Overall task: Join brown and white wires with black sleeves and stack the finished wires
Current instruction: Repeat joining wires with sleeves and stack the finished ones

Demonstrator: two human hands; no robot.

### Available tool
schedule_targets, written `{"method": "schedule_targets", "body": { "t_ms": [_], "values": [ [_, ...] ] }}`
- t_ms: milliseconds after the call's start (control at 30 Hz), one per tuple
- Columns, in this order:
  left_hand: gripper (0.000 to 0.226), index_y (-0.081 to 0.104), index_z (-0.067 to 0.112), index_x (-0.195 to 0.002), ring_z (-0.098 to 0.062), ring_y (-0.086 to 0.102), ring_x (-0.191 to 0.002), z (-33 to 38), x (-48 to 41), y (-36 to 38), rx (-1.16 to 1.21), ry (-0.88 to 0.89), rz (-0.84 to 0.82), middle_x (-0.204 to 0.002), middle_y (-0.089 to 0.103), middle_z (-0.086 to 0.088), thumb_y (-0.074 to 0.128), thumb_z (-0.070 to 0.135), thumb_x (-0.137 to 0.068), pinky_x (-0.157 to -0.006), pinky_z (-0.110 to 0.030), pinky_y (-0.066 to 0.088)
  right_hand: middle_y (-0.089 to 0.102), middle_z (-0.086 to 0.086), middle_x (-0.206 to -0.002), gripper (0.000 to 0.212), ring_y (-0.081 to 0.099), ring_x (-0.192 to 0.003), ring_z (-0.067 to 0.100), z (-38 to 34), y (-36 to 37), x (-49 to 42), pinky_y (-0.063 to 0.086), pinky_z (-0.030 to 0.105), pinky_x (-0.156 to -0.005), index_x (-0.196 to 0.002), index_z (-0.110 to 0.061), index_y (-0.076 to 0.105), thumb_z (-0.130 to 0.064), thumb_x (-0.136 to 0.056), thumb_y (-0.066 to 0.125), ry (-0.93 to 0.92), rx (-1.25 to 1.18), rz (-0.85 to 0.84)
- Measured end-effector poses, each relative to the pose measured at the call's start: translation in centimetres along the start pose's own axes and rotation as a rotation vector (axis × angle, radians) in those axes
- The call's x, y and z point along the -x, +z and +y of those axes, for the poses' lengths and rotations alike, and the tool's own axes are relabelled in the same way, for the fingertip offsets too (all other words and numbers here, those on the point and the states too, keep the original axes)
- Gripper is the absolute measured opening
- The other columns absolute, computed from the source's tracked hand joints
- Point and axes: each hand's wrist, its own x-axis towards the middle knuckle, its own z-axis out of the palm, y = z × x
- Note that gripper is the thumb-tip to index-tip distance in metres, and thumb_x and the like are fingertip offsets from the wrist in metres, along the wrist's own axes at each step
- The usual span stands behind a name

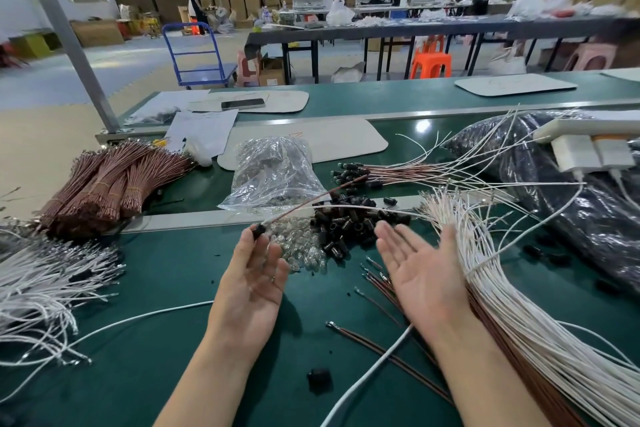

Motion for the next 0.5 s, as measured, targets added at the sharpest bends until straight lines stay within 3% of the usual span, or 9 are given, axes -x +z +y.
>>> {"method": "schedule_targets", "body": {
  "t_ms": [133, 233, 333, 500],
  "values": [
    [0.013, 0.078, 0.022, -0.086, -0.006, 0.070, -0.070, -0.2, 0.0, 0.2, -0.007, -0.006, -0.012, -0.085, 0.073, 0.007, 0.075, 0.032, -0.079, -0.061, -0.020, 0.058, 0.074, 0.011, -0.115, 0.045, 0.072, -0.106, 0.025, 3.1, 2.0, 0.5, 0.060, 0.029, -0.081, -0.136, -0.008, 0.054, -0.029, -0.096, 0.059, 0.104, 0.294, -0.130],
    [0.015, 0.082, 0.023, -0.084, -0.009, 0.068, -0.066, -1.3, 0.2, 0.6, -0.251, 0.026, -0.061, -0.086, 0.074, 0.002, 0.076, 0.033, -0.075, -0.055, -0.022, 0.056, 0.073, 0.002, -0.120, 0.052, 0.071, -0.109, 0.023, 4.6, 2.9, 1.1, 0.059, 0.029, -0.082, -0.130, -0.026, 0.062, -0.045, -0.082, 0.072, 0.068, 0.462, -0.254],
    [0.033, 0.080, 0.021, -0.099, -0.013, 0.067, -0.073, -2.7, 0.7, 0.6, -0.499, 0.084, -0.213, -0.096, 0.076, -0.010, 0.078, 0.039, -0.072, -0.060, -0.024, 0.054, 0.074, 0.008, -0.116, 0.035, 0.072, -0.107, 0.027, 4.8, 3.2, 1.6, 0.059, 0.031, -0.083, -0.116, -0.028, 0.074, -0.041, -0.084, 0.071, -0.070, 0.458, -0.280],
    [0.032, 0.080, 0.023, -0.098, -0.010, 0.063, -0.068, -2.7, 0.7, 0.5, -0.506, 0.097, -0.213, -0.091, 0.074, -0.007, 0.079, 0.041, -0.071, -0.059, -0.024, 0.053, 0.078, 0.004, -0.101, 0.020, 0.075, -0.093, 0.020, 4.0, 3.4, 2.0, 0.059, 0.025, -0.071, -0.100, -0.027, 0.080, -0.035, -0.087, 0.066, -0.257, 0.571, -0.173]
  ]
}}
